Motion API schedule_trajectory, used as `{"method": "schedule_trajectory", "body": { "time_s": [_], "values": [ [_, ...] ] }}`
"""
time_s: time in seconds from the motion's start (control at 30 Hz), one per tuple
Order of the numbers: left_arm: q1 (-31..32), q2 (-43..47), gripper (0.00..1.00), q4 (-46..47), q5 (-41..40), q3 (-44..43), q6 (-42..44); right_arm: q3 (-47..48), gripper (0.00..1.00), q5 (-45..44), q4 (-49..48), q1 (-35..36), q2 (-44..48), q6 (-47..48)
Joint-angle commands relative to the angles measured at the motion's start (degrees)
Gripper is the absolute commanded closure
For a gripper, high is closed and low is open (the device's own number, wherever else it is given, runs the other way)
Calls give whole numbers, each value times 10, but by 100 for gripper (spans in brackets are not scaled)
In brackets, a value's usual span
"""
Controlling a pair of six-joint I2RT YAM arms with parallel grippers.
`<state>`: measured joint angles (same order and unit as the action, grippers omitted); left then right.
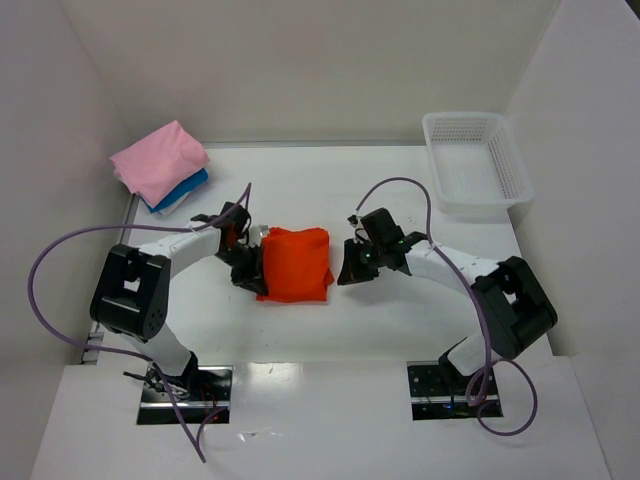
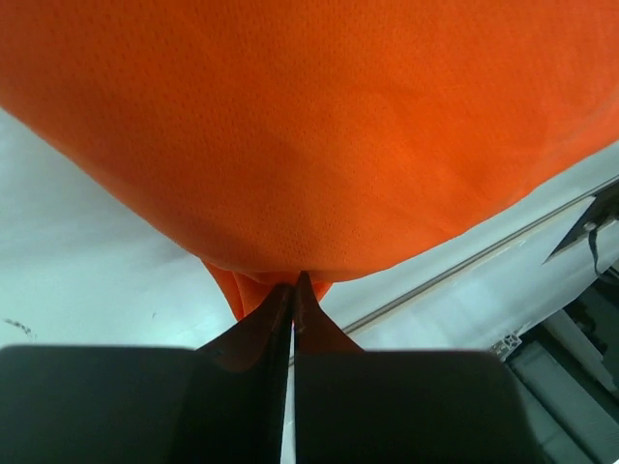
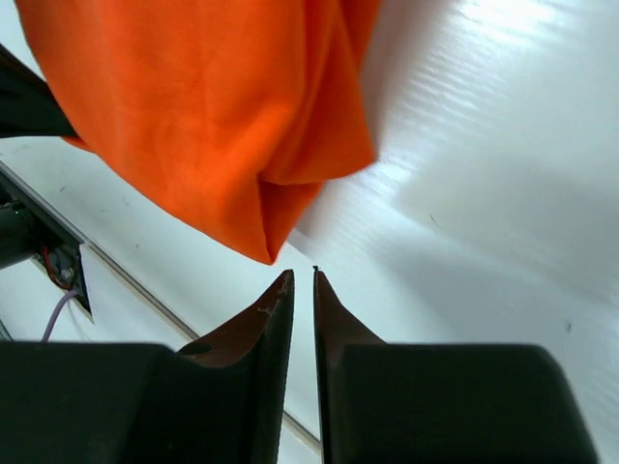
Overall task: Fold and stack the t-shirts
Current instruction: Fold the long partially folded tshirt into a neat square
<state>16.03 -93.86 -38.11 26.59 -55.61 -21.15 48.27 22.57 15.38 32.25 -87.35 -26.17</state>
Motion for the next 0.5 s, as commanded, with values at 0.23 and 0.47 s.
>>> {"method": "schedule_trajectory", "body": {
  "time_s": [0.23, 0.47],
  "values": [
    [-4, 46, 31, -86, -42, -111, 4, 38, 51, -53, 37, -24, 75, 4],
    [-38, 2, 6, -20, -47, -203, 8, 116, 19, -66, -22, -63, 53, 37]
  ]
}}
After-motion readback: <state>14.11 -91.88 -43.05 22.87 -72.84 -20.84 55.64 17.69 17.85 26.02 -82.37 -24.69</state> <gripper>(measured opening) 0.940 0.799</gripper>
